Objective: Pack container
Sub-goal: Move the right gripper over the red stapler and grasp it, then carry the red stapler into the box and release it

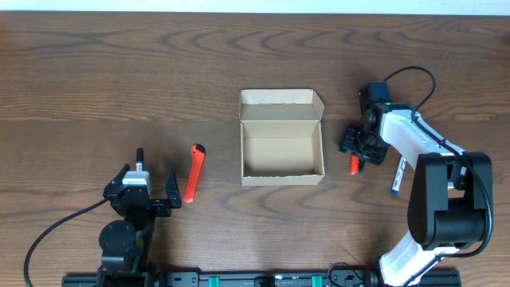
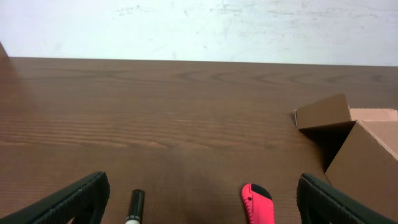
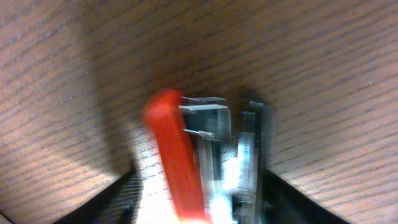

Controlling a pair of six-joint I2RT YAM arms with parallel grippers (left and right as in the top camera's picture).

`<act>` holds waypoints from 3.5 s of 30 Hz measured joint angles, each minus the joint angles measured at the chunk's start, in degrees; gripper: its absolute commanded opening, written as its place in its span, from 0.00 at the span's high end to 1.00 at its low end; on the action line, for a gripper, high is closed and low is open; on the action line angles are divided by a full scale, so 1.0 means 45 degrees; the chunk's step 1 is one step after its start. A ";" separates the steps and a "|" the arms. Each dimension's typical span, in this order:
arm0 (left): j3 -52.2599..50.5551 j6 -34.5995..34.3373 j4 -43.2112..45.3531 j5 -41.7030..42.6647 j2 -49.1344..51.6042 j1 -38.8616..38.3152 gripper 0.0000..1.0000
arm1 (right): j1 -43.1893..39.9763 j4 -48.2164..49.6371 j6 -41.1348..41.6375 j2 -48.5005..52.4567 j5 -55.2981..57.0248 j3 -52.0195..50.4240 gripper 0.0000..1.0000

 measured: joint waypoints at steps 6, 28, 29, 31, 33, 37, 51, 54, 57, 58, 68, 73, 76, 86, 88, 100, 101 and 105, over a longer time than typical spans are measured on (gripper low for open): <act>0.0000 0.0000 -0.0005 0.0000 0.0000 0.0000 0.05 | 0.0010 0.0053 0.0024 -0.0083 -0.0024 0.0015 0.99; 0.0000 0.0000 -0.0005 0.0000 0.0000 0.0000 0.05 | 0.1248 -0.0996 -0.4255 -0.4658 -0.1773 0.1734 0.99; 0.0000 0.0000 -0.0005 0.0000 0.0000 0.0000 0.05 | 0.1530 -0.1059 -0.4643 -0.5158 -0.1817 0.1846 0.99; 0.0000 0.0000 -0.0005 0.0000 0.0000 0.0000 0.05 | 0.2254 -0.1462 -0.5969 -0.6057 -0.2098 0.1923 0.99; 0.0000 0.0000 -0.0005 0.0000 0.0000 0.0000 0.05 | 0.2890 -0.2011 -0.7465 -0.6465 -0.2492 0.1923 0.99; 0.0000 0.0000 -0.0005 0.0000 0.0000 0.0000 0.05 | 0.4425 -0.3424 -1.1866 -0.6611 -0.3643 0.1904 0.99; 0.0000 -0.0039 -0.0005 0.0005 0.0000 0.0000 0.05 | 0.6625 -0.2147 -1.8102 -0.5367 -0.3662 0.1909 0.99; 0.0000 -0.0053 -0.0005 0.0005 0.0000 0.0000 0.05 | 0.6625 -0.2011 -1.8326 -0.4605 -0.3604 0.1909 0.99; 0.0000 -0.0092 -0.0005 0.0005 0.0000 0.0000 0.05 | 0.6625 -0.1724 -1.8447 -0.3925 -0.3551 0.1909 0.99; 0.0000 -0.0097 -0.0005 0.0005 0.0000 0.0000 0.05 | 0.6625 -0.1579 -1.8476 -0.3706 -0.3502 0.1909 0.99; 0.0000 -0.0267 -0.0005 0.0005 0.0000 0.0000 0.05 | 0.6470 -0.0495 -1.8676 -0.2375 -0.3473 0.1933 0.99; 0.0000 -0.0277 -0.0005 0.0005 0.0000 0.0000 0.05 | 0.6071 -0.0529 -1.8700 -0.0758 -0.3449 0.1953 0.99; 0.0000 -0.0277 -0.0005 0.0005 0.0000 0.0000 0.05 | 0.5867 -0.0690 -1.8705 0.0136 -0.3439 0.1953 0.99; 0.0000 -0.0277 -0.0005 0.0005 0.0000 0.0000 0.05 | 0.5697 -0.0889 -1.8622 0.0563 -0.3376 0.1953 0.74; 0.0000 -0.0277 -0.0005 0.0005 0.0000 0.0000 0.05 | 0.5697 -0.0908 -1.8651 0.0563 -0.3371 0.1957 0.71; 0.0000 -0.0277 -0.0005 0.0005 0.0000 0.0000 0.05 | 0.5697 -0.0933 -1.7957 0.0510 -0.3381 0.2059 0.53; 0.0000 -0.0277 -0.0005 0.0005 0.0000 0.0000 0.05 | 0.5697 -0.0933 -1.7850 0.0486 -0.3381 0.2079 0.52; 0.0000 -0.0282 -0.0005 0.0005 0.0000 0.0000 0.05 | 0.5697 -0.1015 -1.7398 0.0000 -0.3381 0.2278 0.44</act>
